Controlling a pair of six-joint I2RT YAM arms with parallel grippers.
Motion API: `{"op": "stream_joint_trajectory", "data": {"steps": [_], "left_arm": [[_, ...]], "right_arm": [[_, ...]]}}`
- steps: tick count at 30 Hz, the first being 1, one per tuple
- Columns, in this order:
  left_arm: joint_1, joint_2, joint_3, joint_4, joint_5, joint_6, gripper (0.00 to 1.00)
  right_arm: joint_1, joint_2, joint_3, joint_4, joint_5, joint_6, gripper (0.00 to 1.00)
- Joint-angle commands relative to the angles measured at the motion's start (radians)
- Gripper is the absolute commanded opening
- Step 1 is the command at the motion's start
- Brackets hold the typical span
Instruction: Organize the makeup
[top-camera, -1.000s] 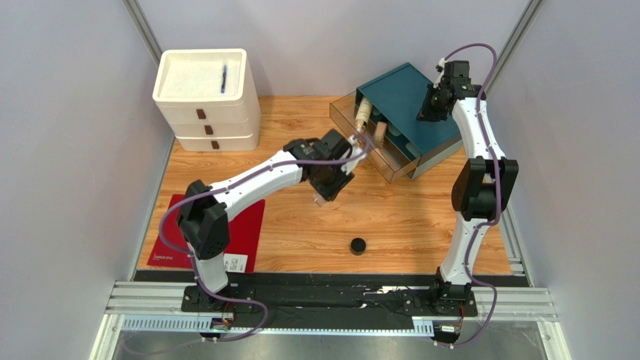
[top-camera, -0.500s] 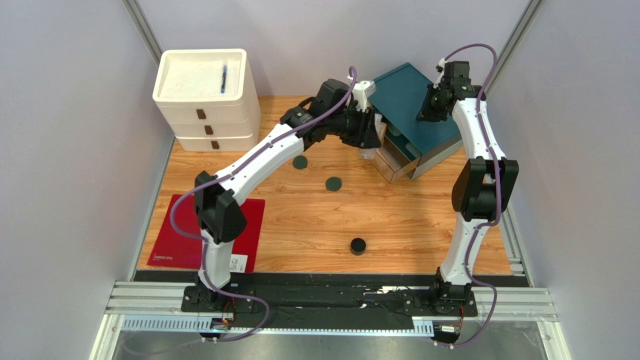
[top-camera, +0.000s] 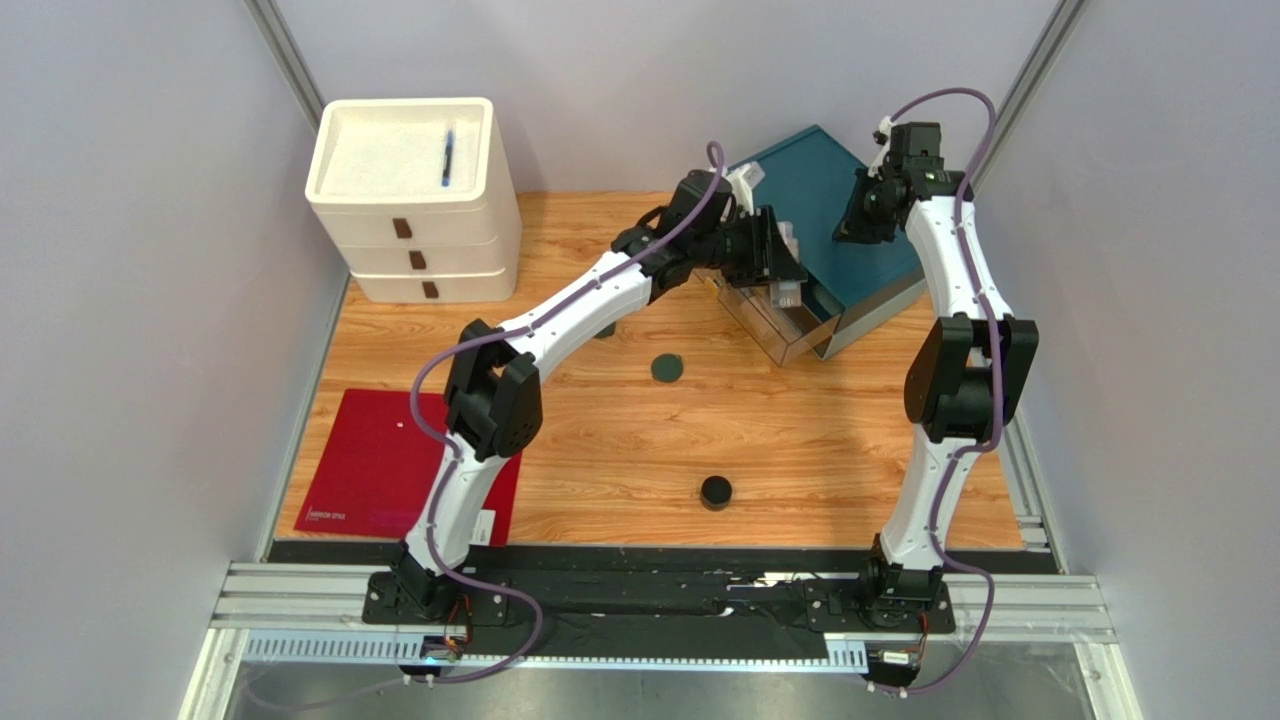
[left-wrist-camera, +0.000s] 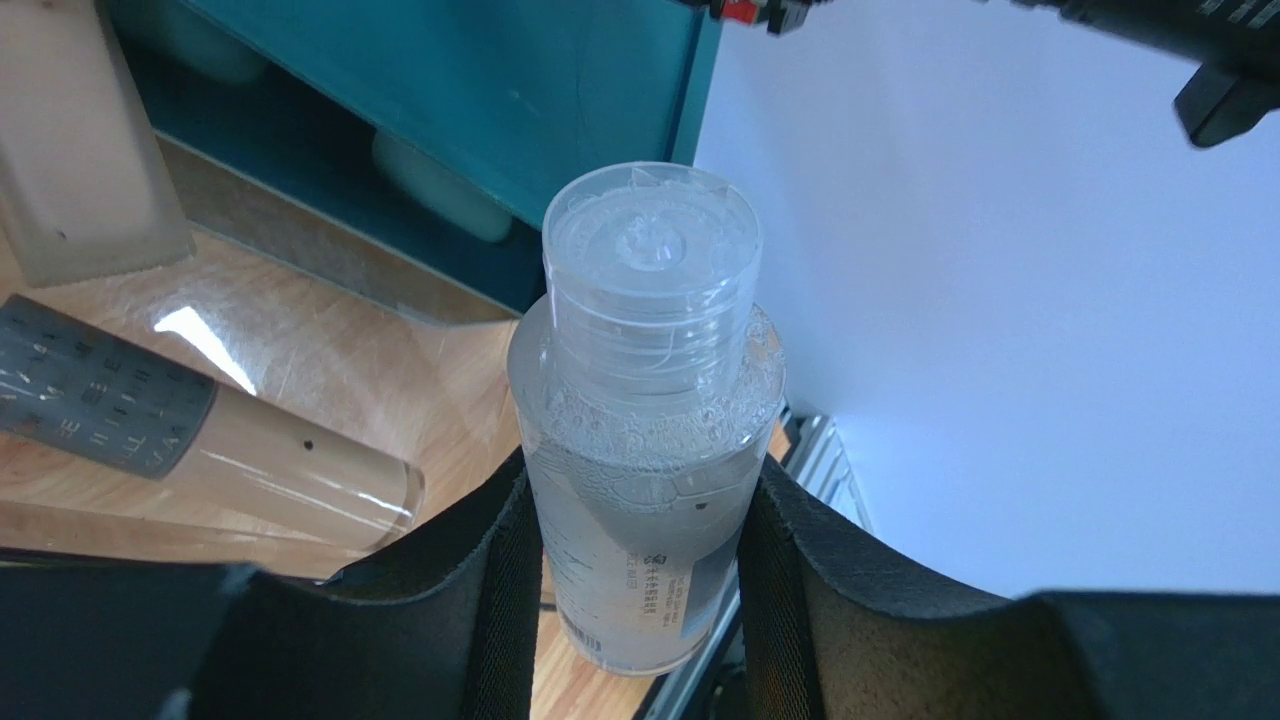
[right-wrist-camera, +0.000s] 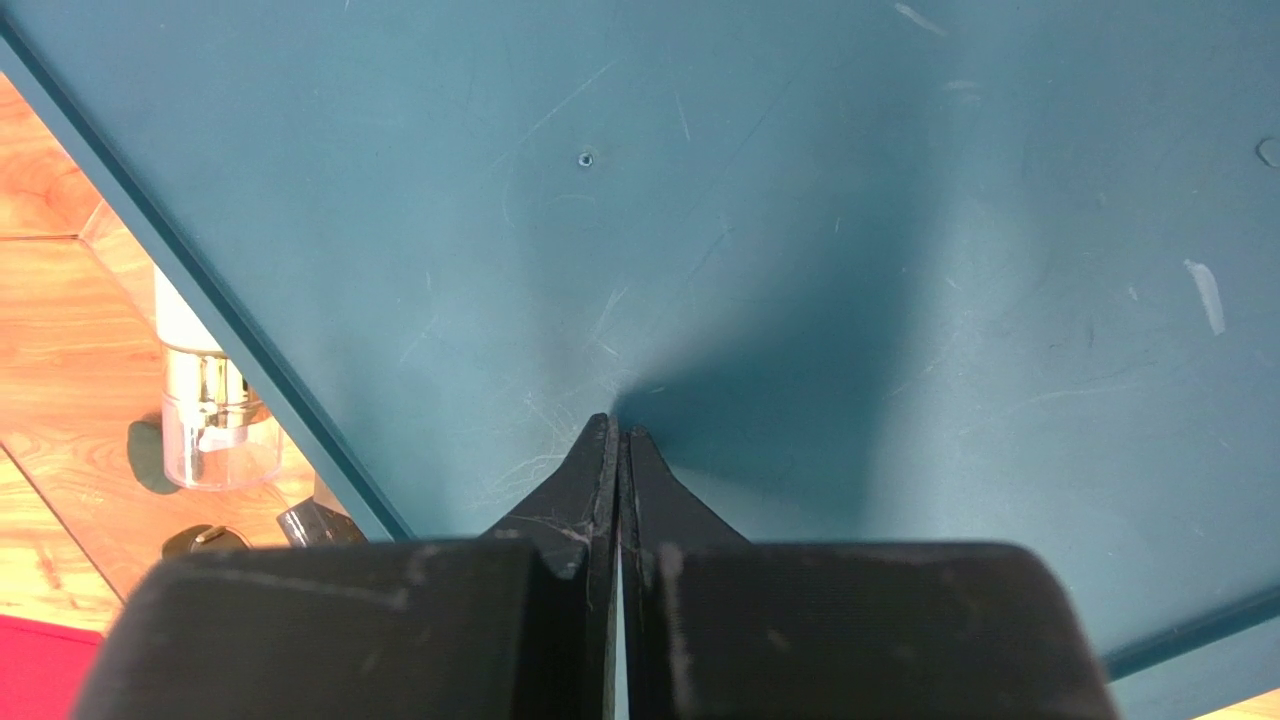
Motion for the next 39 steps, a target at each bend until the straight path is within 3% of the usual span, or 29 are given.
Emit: {"op": "stream_joint_trajectory", "data": {"steps": [1,7,12,18,21,29,31,32,33,35,36,39], "left_arm": [[-0.003,-0.004,0.069,0.084,-0.016,-0.052,0.07],[-0.002,0.016,0.065,0.043,-0.007,-0.043,0.31],[-0.002,0.025,0.057,0.006,-0.011,-0.017,0.39],[0.004,0.043,0.074,-0.018,-0.017,-0.006,0.69],[0.007,0.056,0.085,-0.026,-0.011,-0.01,0.69],[0.049,-0.03,0.074,-0.038,-0.047,0.031,0.61],[0.075,-0.09,0.024,-0.037,-0.047,0.046,0.55],[0.082,-0.111,-0.004,-0.034,-0.05,0.052,0.51],[0.093,-0.163,-0.074,-0.017,-0.048,0.057,0.39],[0.127,-0.219,-0.203,-0.005,-0.051,0.068,0.33],[0.139,-0.269,-0.252,0.018,-0.048,0.068,0.18],[0.191,-0.341,-0.438,0.069,-0.047,0.045,0.0]], "right_arm": [[-0.012,0.044,-0.052,-0.126,0.032,-0.007,0.0],[-0.014,0.044,-0.056,-0.126,0.032,-0.01,0.0],[-0.015,0.041,-0.059,-0.126,0.03,-0.009,0.0],[-0.015,0.037,-0.056,-0.126,0.033,-0.01,0.0],[-0.015,0.034,-0.055,-0.128,0.035,-0.012,0.0],[-0.017,0.025,-0.071,-0.123,0.033,-0.012,0.0],[-0.017,0.023,-0.072,-0.123,0.033,-0.013,0.0],[-0.017,0.021,-0.072,-0.123,0.035,-0.012,0.0],[-0.017,0.02,-0.075,-0.122,0.035,-0.013,0.0],[-0.017,0.02,-0.075,-0.123,0.035,-0.013,0.0],[-0.017,0.02,-0.077,-0.122,0.035,-0.012,0.0],[-0.017,0.02,-0.082,-0.119,0.035,-0.009,0.0]]}}
